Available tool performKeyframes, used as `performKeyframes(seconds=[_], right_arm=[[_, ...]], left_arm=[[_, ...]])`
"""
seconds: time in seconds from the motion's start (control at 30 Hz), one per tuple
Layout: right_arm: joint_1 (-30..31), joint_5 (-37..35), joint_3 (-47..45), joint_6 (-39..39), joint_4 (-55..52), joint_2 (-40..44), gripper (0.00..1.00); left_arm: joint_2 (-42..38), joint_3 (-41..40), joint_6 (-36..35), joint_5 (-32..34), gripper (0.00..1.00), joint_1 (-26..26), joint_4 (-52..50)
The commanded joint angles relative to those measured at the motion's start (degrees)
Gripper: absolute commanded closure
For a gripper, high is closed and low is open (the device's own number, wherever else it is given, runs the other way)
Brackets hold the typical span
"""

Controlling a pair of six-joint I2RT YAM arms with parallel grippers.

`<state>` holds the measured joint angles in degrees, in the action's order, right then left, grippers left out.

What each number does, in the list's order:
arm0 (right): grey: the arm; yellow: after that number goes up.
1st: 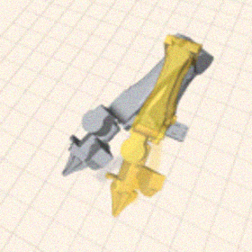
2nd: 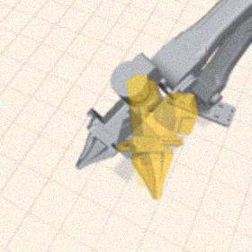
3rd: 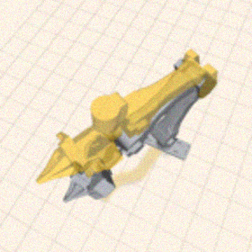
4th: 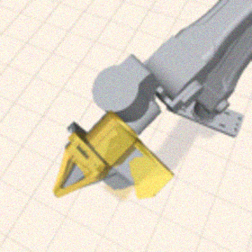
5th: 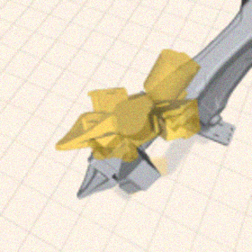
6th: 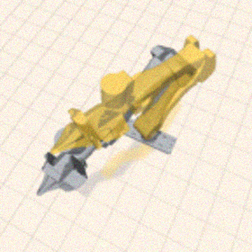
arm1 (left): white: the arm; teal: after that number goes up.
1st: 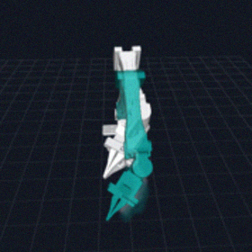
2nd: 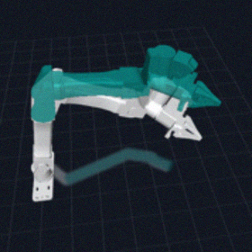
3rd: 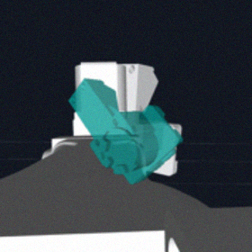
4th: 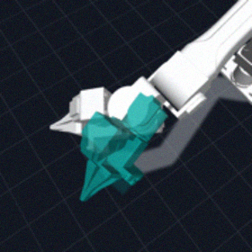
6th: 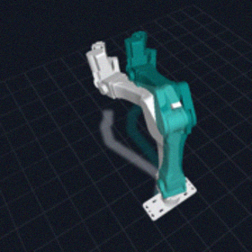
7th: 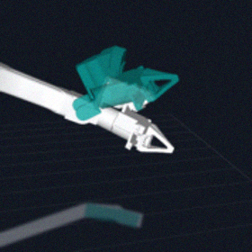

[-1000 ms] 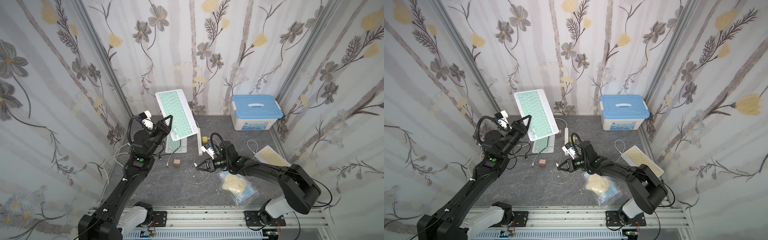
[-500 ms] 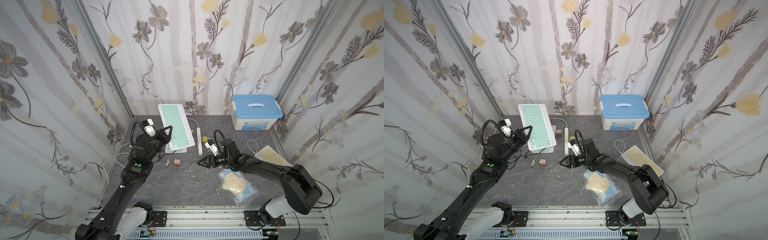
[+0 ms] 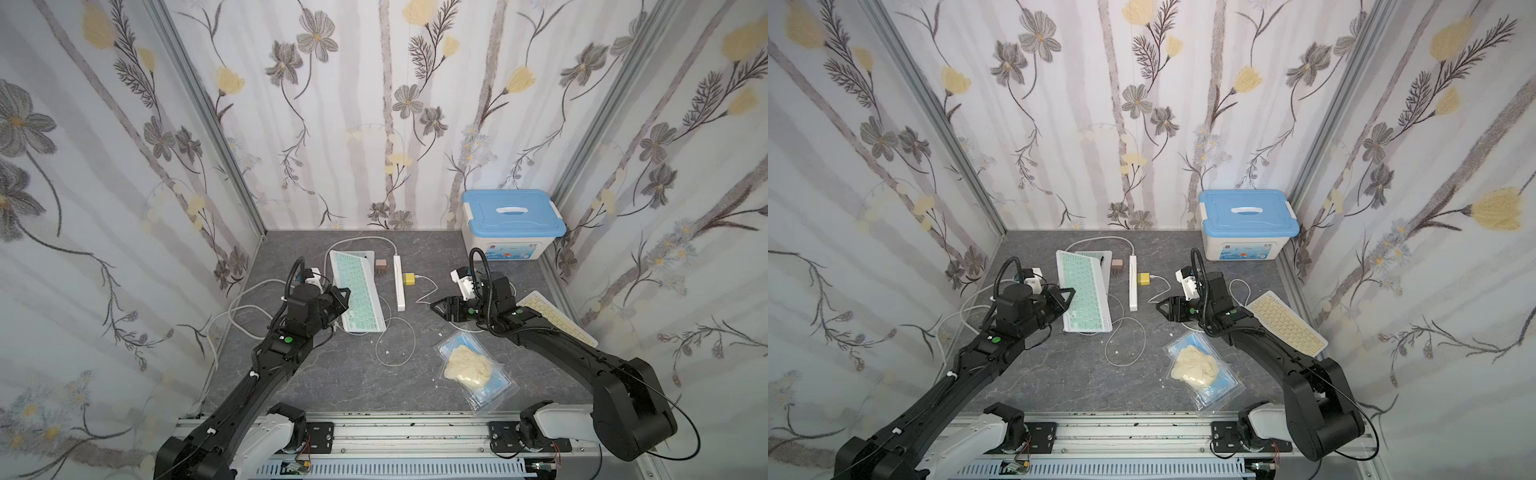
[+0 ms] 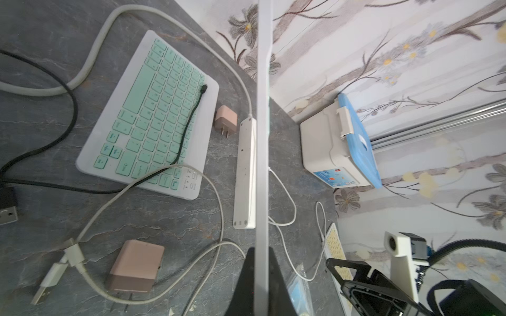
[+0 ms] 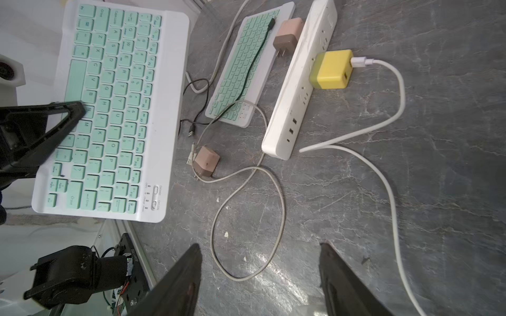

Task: Unplug the wireless keyboard
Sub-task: Place the power cord at the center of the board, then place the keyboard at the center of the board.

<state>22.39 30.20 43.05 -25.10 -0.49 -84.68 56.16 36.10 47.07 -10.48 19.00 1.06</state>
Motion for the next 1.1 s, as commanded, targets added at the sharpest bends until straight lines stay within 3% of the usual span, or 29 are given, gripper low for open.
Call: performKeyframes(seconds=[0.0, 0.23, 0.4, 0.57, 0.8, 1.07], right_arm=[[-0.4, -1.0, -0.3, 2.1, 0.5, -0.1, 0.32], [-0.7, -0.2, -3.1, 1.7, 2.3, 0.3, 0.32], [-1.0, 0.0, -3.7, 2.0, 2.3, 0.6, 0.32], [-1.4, 0.3, -4.3, 2.1, 2.4, 0.8, 0.31], [-1.6, 0.4, -4.7, 2.4, 2.1, 1.4, 0.31], [-1.7, 0.3, -5.0, 2.5, 2.4, 0.6, 0.31]], left_arm=[[4.8, 2.7, -4.6, -3.6, 1.00, 0.4, -0.2], [13.3, 6.4, -11.1, -10.1, 1.00, 1.0, -2.6], [16.9, 6.3, -11.6, -9.0, 1.00, 1.4, -4.4], [20.7, 5.4, -10.9, -14.2, 1.00, 2.2, -2.9], [19.5, 2.3, -10.4, -16.9, 1.00, 3.0, -3.6], [14.6, -6.6, -6.5, -15.3, 1.00, 5.8, -2.2]])
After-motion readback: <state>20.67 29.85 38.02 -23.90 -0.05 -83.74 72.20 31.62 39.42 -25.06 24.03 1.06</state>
